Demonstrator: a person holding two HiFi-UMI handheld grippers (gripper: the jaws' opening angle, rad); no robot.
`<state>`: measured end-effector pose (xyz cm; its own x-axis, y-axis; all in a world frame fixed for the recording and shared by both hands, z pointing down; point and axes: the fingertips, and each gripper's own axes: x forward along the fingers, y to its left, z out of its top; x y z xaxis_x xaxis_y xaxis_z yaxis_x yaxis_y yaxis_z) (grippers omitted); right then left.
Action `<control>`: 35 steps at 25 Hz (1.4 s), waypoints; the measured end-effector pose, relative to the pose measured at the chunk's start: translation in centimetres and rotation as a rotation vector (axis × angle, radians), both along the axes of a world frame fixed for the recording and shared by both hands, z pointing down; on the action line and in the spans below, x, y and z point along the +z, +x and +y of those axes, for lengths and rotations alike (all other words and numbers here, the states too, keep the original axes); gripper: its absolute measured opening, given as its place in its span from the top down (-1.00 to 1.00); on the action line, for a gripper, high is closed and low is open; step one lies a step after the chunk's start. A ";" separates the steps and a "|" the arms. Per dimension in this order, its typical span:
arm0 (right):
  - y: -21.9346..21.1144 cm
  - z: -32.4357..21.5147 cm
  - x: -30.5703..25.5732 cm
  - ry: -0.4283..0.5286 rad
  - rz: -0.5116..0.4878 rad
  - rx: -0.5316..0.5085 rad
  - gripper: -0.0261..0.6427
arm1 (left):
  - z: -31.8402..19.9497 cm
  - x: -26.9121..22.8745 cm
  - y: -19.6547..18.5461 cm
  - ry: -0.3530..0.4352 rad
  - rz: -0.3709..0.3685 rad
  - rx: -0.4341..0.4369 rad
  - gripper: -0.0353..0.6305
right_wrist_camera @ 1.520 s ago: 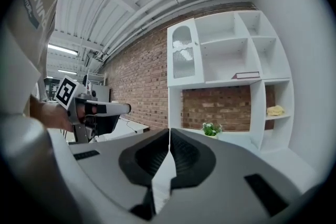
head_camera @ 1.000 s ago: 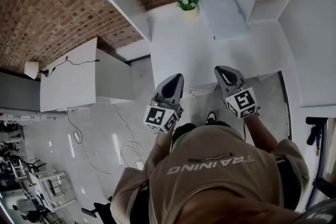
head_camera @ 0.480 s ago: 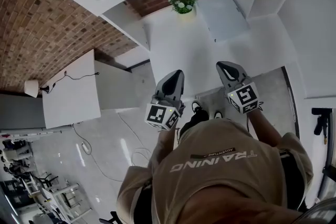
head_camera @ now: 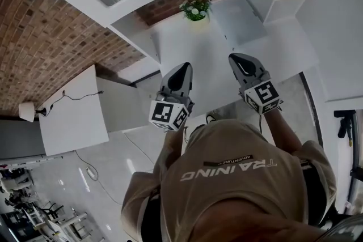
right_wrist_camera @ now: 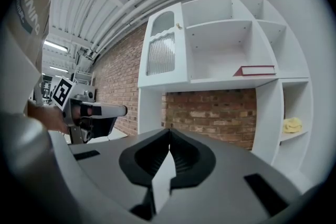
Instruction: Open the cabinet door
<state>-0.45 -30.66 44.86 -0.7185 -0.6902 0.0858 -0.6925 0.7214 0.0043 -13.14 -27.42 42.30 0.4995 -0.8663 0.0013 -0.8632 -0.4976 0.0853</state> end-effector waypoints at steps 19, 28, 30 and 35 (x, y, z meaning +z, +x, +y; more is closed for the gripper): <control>-3.8 -8.6 -2.7 0.052 -0.033 -0.099 0.88 | -6.3 1.1 -1.5 -0.004 0.008 0.010 0.87; -4.7 -12.8 -8.3 0.131 -0.068 -0.241 0.88 | -9.5 -0.9 -2.0 -0.031 0.185 -0.123 0.87; -5.0 -13.8 -9.3 0.156 -0.072 -0.275 0.88 | -9.7 -1.1 -2.0 -0.025 0.168 -0.156 0.87; -6.0 -16.0 -11.7 0.201 -0.096 -0.330 0.88 | -10.5 -2.1 -1.1 -0.003 0.130 -0.196 0.87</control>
